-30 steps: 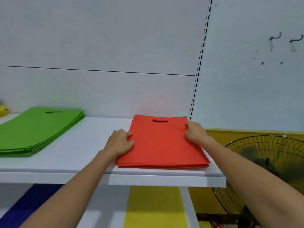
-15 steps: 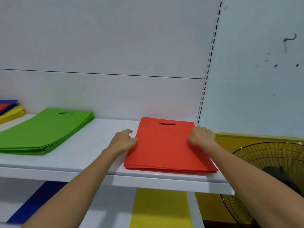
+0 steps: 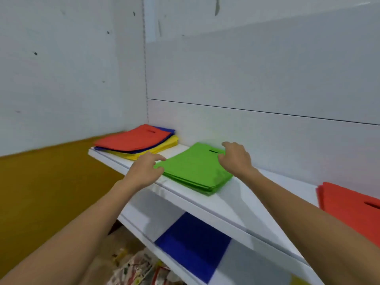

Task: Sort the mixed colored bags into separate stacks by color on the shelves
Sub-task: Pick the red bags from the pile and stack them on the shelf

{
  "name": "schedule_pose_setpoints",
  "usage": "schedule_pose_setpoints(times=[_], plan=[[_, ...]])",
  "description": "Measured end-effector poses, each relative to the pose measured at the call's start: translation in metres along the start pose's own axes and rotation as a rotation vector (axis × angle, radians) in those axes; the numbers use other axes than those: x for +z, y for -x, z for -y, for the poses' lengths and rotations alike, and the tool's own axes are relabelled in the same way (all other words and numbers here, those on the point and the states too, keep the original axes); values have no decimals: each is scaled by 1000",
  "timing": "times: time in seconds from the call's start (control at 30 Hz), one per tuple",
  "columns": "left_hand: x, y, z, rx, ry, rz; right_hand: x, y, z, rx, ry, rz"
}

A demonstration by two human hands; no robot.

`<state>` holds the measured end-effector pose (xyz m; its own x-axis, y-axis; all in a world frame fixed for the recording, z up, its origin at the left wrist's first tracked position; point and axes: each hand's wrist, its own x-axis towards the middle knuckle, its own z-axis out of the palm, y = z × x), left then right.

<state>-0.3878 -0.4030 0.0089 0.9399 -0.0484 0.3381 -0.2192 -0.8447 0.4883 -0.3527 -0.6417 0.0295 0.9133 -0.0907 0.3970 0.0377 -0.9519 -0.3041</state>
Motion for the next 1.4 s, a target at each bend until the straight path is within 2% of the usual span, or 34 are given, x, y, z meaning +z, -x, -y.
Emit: schedule_pose_setpoints(times=[0.23, 0.5, 0.93, 1.07, 1.4], plan=[[-84, -5, 113, -117, -111, -111, 69, -44, 148, -192, -153, 27], [-107, -31, 199, -178, -123, -133, 134, -73, 234, -284, -223, 80], [-90, -177, 275, -120, -83, -130, 199, -210, 280, -267, -203, 59], [-84, -218, 303, -102, -86, -113, 224, -232, 282, -271, -110, 83], [-49, -331, 360, 104, -10, 43, 251, -279, 263, 55, 21, 19]])
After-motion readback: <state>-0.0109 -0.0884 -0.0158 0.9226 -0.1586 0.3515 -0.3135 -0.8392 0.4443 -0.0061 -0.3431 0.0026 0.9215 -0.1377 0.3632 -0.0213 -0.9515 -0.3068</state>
